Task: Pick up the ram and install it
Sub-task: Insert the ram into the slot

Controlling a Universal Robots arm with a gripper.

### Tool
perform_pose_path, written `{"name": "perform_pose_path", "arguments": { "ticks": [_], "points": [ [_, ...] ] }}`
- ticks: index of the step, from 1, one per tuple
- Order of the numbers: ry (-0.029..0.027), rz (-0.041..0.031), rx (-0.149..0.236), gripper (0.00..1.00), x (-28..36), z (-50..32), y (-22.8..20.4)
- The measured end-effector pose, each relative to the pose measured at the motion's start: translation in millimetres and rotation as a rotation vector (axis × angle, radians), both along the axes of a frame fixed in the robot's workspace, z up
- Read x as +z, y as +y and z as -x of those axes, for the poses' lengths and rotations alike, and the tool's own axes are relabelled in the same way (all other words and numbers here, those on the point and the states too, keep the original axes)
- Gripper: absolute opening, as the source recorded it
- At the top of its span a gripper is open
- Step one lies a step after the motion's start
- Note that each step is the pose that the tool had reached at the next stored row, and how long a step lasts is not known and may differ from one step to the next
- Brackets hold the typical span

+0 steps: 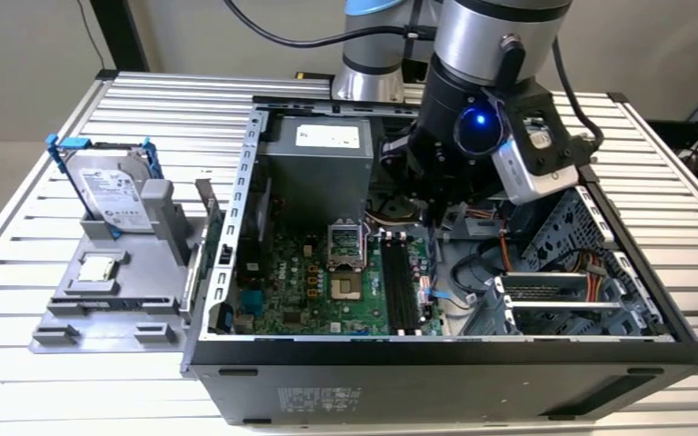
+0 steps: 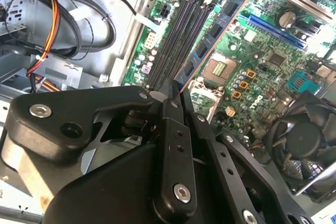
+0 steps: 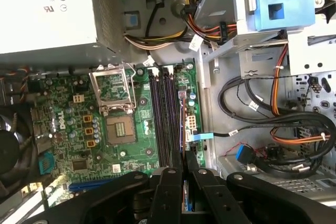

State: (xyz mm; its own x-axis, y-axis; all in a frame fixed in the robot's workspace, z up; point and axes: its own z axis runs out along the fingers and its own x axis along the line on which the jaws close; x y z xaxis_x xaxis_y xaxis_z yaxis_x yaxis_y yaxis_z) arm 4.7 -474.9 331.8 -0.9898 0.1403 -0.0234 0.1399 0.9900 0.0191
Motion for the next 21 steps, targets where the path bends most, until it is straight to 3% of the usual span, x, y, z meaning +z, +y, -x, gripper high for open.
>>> {"name": "perform_pose_path", "arguments": {
  "ticks": [12, 17, 21],
  "points": [
    [0.0001, 0.0001, 0.0, 0.0, -4.1, -1.1, 5.7],
    [0.0016, 0.0004, 0.0, 0.0, -10.0, -8.5, 7.6],
    [0.0016, 0.011, 0.002, 0.0, -15.4, -11.4, 14.4]
  ]
}}
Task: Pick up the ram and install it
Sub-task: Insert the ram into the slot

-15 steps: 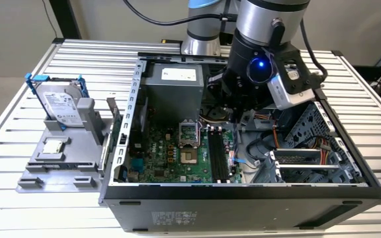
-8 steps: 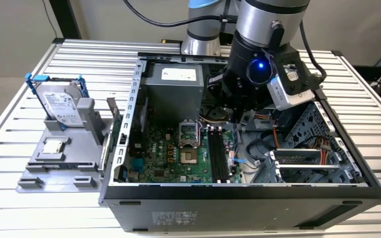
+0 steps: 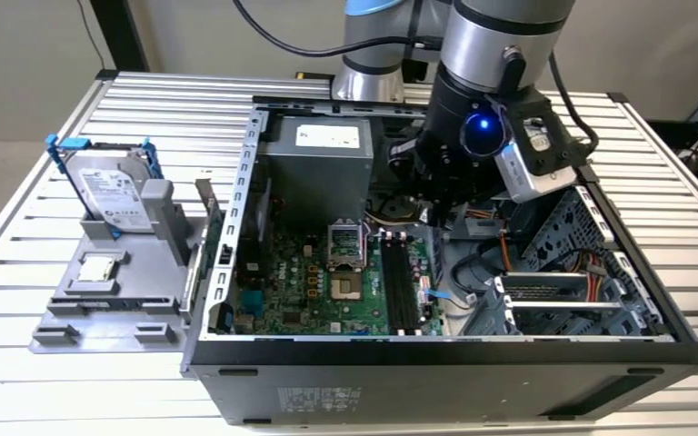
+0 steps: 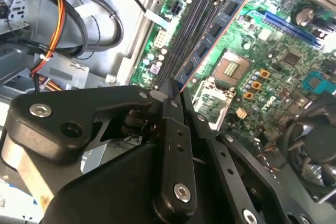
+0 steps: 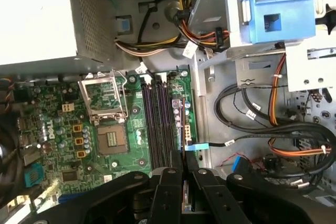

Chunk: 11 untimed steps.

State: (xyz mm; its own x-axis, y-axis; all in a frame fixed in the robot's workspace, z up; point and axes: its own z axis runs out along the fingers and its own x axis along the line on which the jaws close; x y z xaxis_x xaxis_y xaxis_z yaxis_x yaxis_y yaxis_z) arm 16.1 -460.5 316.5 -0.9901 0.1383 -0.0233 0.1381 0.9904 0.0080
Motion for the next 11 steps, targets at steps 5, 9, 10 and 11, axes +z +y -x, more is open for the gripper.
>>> {"name": "perform_pose_path", "arguments": {
  "ticks": [5, 9, 10, 11],
  "points": [
    [-0.0039, 0.0, 0.052, 0.0, -9.0, 0.1, 1.8],
    [-0.0039, 0.0, 0.058, 0.0, -16.5, 4.0, 1.8],
    [-0.0039, 0.0, 0.059, 0.0, -18.3, 5.5, 1.8],
    [-0.0039, -0.0002, 0.059, 0.0, -20.1, 7.2, 1.8]
  ]
}}
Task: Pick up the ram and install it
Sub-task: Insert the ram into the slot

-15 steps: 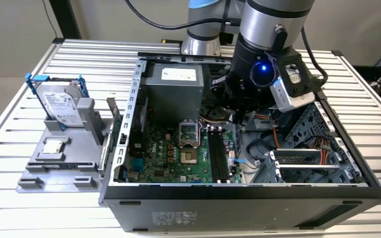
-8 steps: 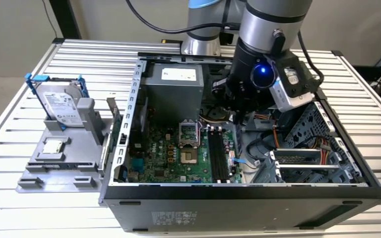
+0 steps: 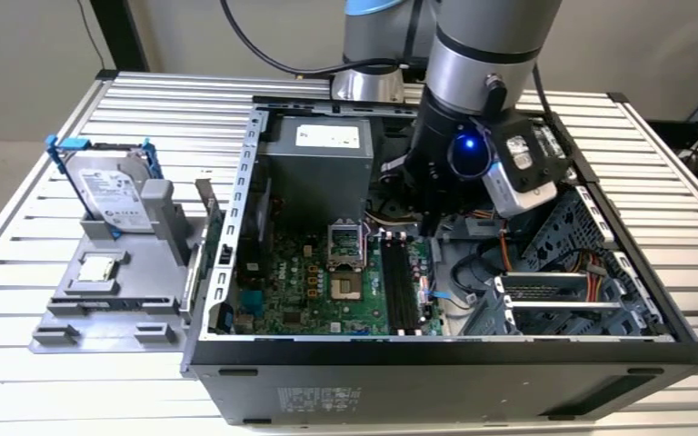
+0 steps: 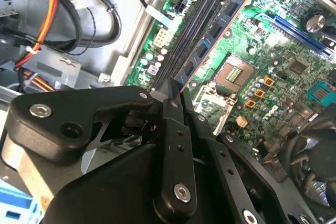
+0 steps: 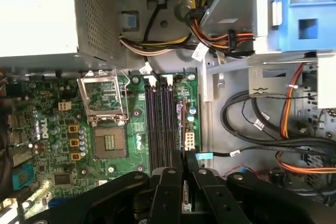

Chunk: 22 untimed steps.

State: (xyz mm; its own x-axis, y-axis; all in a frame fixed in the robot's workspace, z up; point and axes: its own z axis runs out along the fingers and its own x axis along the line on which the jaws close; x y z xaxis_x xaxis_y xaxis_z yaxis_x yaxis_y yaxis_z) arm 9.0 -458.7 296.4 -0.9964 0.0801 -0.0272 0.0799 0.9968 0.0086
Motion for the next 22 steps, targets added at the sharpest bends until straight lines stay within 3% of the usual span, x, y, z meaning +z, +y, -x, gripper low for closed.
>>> {"name": "perform_pose_path", "arguments": {
  "ticks": [7, 12, 22],
  "points": [
    [0.0001, 0.0002, 0.0, 0.0, -12.6, 8.6, 0.0],
    [0.0001, 0.0002, 0.001, 0.0, -21.8, 7.7, 0.3],
    [0.0001, 0.0006, 0.035, 0.0, -39.9, 1.2, 6.9]
  ]
}}
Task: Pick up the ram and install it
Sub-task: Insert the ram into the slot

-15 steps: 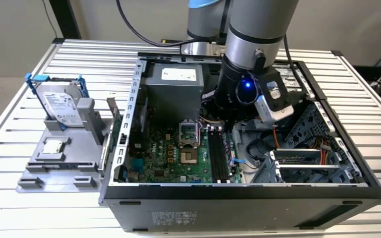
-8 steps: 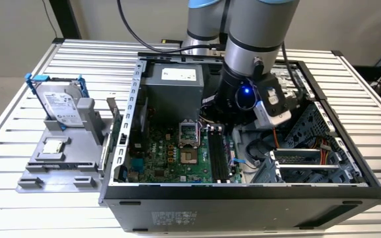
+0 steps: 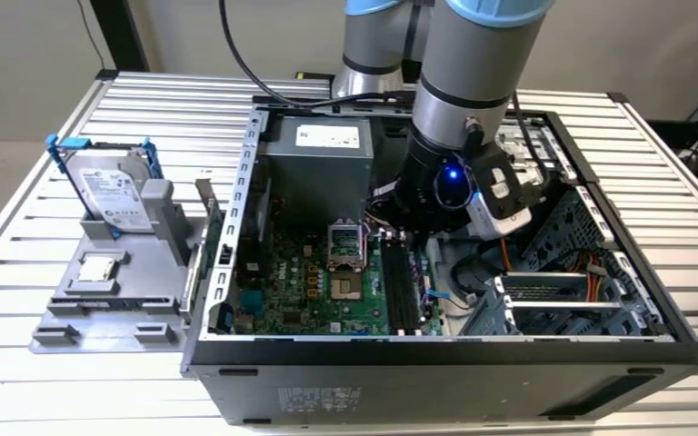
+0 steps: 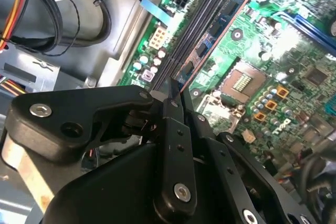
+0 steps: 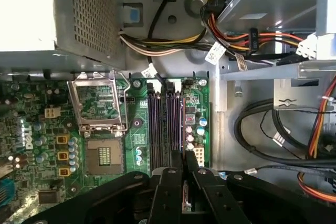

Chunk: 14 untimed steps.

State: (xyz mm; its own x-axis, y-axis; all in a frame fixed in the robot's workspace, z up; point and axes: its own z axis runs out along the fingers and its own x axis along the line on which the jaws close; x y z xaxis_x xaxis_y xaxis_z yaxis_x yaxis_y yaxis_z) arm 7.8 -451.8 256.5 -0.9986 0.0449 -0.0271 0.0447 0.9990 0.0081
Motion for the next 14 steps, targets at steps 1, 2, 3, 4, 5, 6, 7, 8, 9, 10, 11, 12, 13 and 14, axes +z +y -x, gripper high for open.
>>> {"name": "perform_pose_path", "arguments": {
  "ticks": [1, 2, 3, 4, 5, 6, 7, 8, 9, 10, 11, 12, 13, 14],
  "points": [
    [0.0008, 0.0005, 0.0, 0.0, -0.4, 0.0, 0.0],
    [0.0012, 0.0007, 0.0, 0.0, -0.3, -0.2, 0.0],
    [0.0011, 0.0006, 0.0, 0.0, -1.7, -1.2, 0.0],
    [0.0011, 0.0003, 0.0, 0.0, -3.6, -2.2, 0.0],
    [0.0012, 0.0007, 0.0, 0.0, -5.4, -3.4, 0.0],
    [0.0012, 0.0005, 0.0, 0.0, -7.3, -4.6, 0.0],
    [0.0012, 0.0006, 0.0, 0.0, -9.1, -5.8, 0.0],
    [0.0011, 0.0004, 0.0, 0.0, -10.8, -6.2, 0.0],
    [0.0011, 0.0005, 0.0, 0.0, -12.6, -6.2, -0.1],
    [0.0011, 0.0006, 0.001, 0.0, -14.4, -6.2, -0.4],
    [0.0011, 0.0006, 0.002, 0.0, -16.3, -6.2, -0.6],
    [0.0012, 0.0007, 0.004, 0.0, -18.0, -6.2, -1.1],
    [0.0014, 0.0006, 0.009, 0.0, -19.8, -6.2, -1.8],
    [0.0021, 0.0005, 0.015, 0.0, -21.8, -6.3, -2.7]
  ]
}}
